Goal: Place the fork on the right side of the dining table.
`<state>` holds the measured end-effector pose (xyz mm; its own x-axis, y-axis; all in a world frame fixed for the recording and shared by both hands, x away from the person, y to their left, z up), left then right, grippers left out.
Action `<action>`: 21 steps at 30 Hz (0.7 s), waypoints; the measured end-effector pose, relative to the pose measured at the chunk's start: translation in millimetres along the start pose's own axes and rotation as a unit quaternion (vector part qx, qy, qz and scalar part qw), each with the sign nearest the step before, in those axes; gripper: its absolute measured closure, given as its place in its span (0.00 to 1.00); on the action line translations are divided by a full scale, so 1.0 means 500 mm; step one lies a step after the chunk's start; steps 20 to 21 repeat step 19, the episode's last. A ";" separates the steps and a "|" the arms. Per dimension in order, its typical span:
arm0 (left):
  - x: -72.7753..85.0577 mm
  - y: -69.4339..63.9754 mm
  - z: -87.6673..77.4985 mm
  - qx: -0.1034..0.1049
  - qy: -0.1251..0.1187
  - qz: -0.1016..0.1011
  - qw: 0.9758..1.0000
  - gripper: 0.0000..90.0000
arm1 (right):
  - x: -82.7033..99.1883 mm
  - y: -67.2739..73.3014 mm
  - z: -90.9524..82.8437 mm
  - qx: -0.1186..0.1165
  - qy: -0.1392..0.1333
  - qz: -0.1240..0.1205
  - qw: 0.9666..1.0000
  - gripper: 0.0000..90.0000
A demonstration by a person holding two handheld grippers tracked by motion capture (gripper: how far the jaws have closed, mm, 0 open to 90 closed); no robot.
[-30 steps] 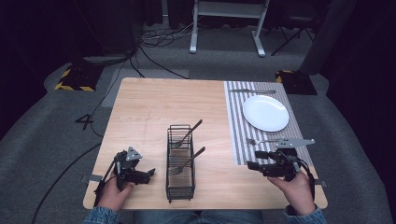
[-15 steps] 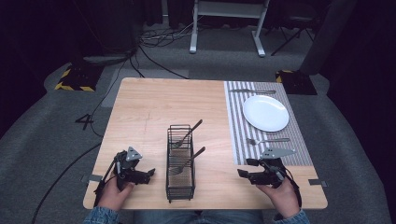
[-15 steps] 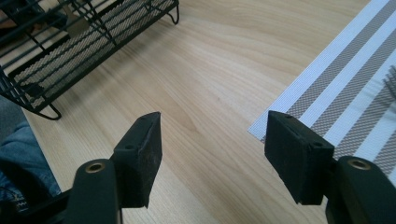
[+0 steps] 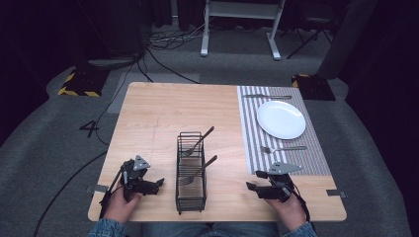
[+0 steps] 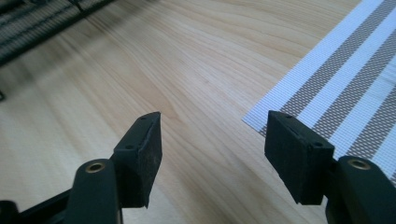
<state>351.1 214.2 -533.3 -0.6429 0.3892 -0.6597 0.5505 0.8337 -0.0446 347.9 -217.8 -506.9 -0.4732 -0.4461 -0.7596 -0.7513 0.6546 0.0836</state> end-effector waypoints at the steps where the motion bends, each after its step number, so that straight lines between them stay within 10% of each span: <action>1: 0.000 0.000 0.000 0.000 0.000 0.001 1.000 0.00 | 0.002 0.000 0.002 0.006 0.001 -0.004 1.000 0.41; 11: 0.000 0.000 0.000 0.000 0.000 0.001 1.000 0.00 | 0.024 0.001 0.032 0.050 0.009 -0.042 0.998 0.33; 21: 0.000 0.000 0.000 0.000 0.000 0.001 1.000 0.00 | 0.023 0.000 0.039 0.043 0.027 -0.035 0.998 0.13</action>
Point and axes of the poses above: each handheld gripper's, and its own axes: z roughly forward along the jaws, x roughly out of its underside, y roughly to its left, the point moved 3 cm from there along z, roughly forward along the jaws, and after that the axes turned 1 degree about -z, right-handed, at the moved point
